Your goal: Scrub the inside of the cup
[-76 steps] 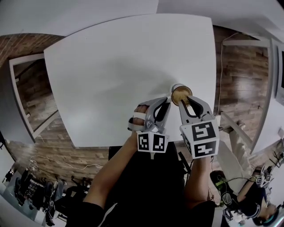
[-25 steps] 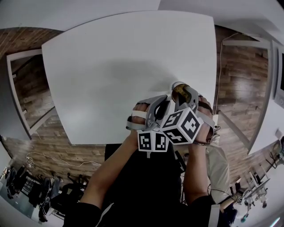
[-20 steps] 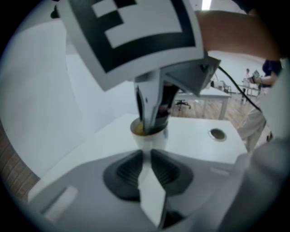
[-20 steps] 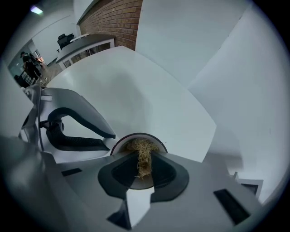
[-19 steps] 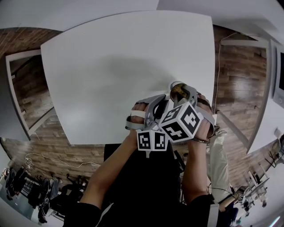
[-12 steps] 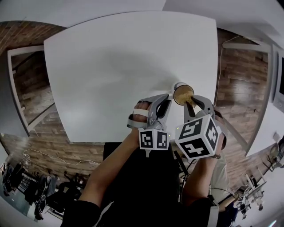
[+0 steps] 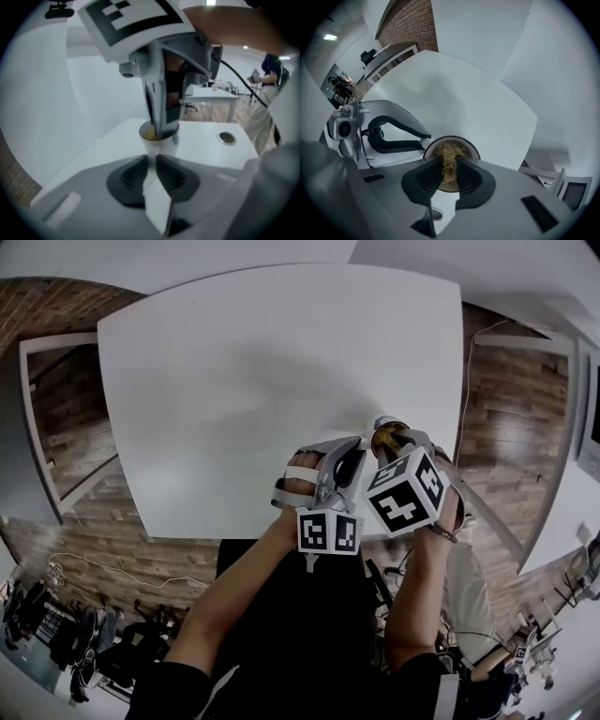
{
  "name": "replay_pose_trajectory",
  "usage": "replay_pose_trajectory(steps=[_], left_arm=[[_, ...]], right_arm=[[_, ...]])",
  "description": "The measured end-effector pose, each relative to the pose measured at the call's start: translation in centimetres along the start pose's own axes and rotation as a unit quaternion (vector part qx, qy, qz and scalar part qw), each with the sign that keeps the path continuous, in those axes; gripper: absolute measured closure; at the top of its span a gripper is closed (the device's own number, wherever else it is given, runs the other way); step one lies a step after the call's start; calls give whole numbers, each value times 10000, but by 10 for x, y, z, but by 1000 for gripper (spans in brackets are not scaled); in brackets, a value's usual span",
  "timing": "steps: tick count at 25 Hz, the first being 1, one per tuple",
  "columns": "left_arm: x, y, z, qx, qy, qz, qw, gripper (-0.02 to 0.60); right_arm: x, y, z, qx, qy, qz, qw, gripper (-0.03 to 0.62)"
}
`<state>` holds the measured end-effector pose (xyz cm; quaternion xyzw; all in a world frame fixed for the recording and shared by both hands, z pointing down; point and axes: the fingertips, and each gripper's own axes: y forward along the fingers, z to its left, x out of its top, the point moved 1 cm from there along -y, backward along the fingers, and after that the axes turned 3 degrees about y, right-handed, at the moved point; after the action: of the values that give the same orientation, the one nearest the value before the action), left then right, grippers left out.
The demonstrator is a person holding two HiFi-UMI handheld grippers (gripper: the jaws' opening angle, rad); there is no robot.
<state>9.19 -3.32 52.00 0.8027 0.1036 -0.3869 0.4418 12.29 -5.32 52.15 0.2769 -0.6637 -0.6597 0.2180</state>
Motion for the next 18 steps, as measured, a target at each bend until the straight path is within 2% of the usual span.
replay_pose_trajectory(steps=[7,10,14,18], left_arm=[[-2,1,-2,-161,89,-53,9998,516],[-5,-2,-8,-407,80,-60,9991,453],[-13,-16,-5,-491,52,-38,9988,445],[-7,-41,3,-625,-282,-298,9972,440]], right_arm=[[2,-25,-9,-400,456,-680,9958,539],[1,-53,-10,-644,640,-1067,9901,539],[-3,-94,-7,-901,959,-1586,9785,539],[-11,-128,-2,-1036,1416,-2393,9549,539]])
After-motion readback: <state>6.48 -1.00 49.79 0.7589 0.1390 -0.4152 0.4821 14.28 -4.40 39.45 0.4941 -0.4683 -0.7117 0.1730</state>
